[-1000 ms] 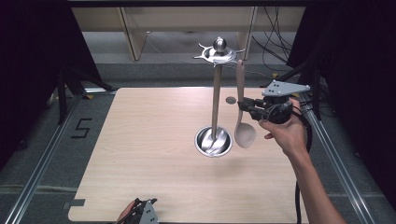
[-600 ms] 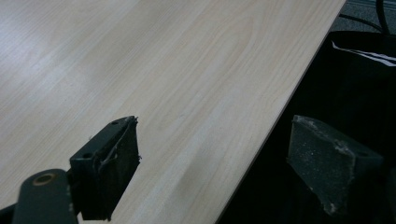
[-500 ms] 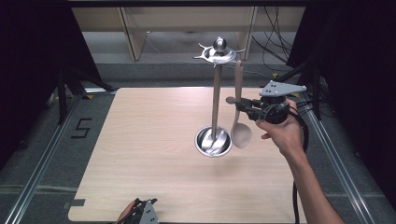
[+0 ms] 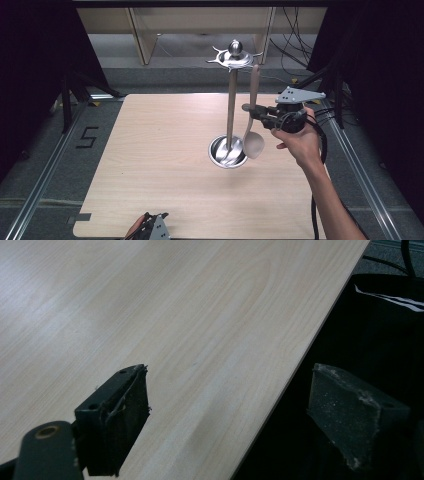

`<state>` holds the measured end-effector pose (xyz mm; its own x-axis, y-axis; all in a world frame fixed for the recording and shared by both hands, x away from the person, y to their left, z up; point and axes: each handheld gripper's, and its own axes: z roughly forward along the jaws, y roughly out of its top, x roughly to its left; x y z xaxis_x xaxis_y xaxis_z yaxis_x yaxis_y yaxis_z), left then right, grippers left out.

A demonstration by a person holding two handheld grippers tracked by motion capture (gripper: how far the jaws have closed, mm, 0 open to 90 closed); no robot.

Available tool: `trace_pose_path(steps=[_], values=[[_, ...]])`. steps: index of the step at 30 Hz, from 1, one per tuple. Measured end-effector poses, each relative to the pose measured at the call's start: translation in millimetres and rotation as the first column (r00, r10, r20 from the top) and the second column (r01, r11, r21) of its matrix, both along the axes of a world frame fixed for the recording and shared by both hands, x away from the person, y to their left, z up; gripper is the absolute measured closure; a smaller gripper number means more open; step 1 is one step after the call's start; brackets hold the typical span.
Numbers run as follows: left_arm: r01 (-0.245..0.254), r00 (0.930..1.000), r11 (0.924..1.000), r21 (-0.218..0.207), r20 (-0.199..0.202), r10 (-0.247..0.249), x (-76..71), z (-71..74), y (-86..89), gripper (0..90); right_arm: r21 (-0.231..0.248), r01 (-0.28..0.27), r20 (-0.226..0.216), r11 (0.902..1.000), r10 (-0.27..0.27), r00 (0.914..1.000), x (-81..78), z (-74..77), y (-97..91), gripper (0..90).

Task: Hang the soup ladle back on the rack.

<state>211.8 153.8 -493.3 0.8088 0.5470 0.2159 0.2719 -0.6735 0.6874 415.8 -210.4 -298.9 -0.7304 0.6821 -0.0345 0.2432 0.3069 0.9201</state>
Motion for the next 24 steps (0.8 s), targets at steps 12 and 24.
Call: trace_pose_path(steps=[12, 24], values=[[0.002, 1.0000, 1.0000, 0.001, -0.002, -0.002, -0.3, 0.3, -0.1, 15.7, 0.018, -0.033, 0.011, 0.9993, 0.033, 0.9994, -0.8, 0.9, -3.6, 72.5], [0.002, 1.0000, 1.0000, 0.003, -0.004, -0.002, -0.3, 0.2, -0.2, 15.7, 0.016, 0.002, 0.019, 0.9999, -0.003, 0.9998, -10.8, -4.0, -14.2, 59.6]])
